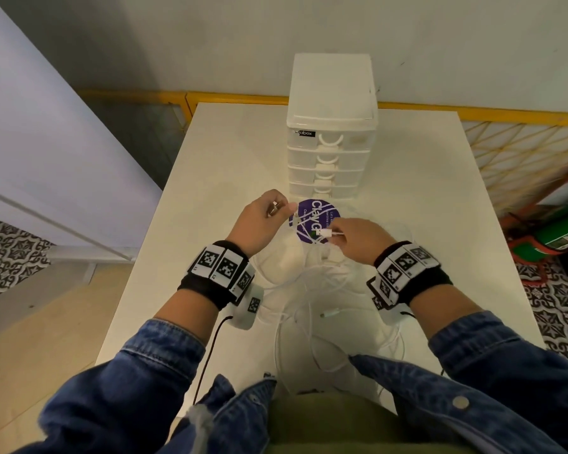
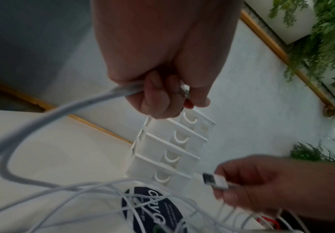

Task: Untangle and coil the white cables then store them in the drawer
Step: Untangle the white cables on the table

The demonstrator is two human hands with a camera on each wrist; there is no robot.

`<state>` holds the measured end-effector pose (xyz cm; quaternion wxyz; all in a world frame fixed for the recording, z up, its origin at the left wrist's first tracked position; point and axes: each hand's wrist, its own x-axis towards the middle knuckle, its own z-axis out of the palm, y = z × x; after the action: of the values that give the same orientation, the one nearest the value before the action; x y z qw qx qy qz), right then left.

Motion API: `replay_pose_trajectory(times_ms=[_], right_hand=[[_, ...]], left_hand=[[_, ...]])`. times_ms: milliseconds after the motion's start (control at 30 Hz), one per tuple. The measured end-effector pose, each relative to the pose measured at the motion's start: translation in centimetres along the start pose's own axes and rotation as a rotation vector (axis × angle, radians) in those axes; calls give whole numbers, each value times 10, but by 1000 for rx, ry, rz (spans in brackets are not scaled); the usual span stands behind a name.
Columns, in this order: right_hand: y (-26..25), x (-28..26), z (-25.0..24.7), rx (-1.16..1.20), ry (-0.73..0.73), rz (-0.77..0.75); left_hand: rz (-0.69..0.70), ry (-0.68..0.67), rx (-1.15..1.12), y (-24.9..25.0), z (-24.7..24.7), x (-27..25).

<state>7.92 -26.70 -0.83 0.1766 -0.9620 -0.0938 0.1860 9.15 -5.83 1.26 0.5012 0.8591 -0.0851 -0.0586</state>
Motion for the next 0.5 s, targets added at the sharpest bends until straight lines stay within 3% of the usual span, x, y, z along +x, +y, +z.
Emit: replay_pose_trajectory(times_ms=[133,300,400,500], right_hand=[[-10,-12,-25,76,169,3],[-21,-25,-38,246,409,-60],[-33,-35,-45,473,506,-136],[-43,-46,-47,720,515,-211]], left_hand=[[19,-45,-20,8,14,0],[25,46,-160,24,18,-1],[-34,115,-297,36,20,1],[-66,111,-491,55,20,-3]])
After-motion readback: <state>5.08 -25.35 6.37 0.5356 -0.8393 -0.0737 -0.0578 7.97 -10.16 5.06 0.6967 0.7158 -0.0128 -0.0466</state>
